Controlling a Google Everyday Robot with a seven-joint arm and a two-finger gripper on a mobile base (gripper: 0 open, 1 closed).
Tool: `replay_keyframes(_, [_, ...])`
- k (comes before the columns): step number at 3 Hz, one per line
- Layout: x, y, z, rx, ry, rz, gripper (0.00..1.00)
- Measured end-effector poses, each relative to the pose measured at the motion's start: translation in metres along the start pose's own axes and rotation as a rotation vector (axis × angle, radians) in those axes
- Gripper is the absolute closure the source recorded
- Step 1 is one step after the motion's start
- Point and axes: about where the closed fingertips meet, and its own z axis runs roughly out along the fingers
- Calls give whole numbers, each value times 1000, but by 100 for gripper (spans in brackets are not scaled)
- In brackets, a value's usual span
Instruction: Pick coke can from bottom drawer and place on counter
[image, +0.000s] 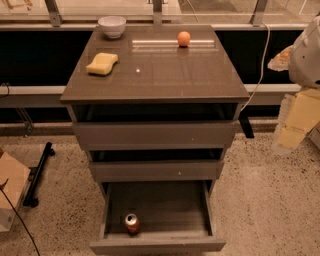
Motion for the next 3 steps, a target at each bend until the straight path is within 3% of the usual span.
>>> replay_keyframes(1, [-2,0,2,11,-14,-3,0])
replay_keyframes(3, [-1,1,53,-9,-148,2,0])
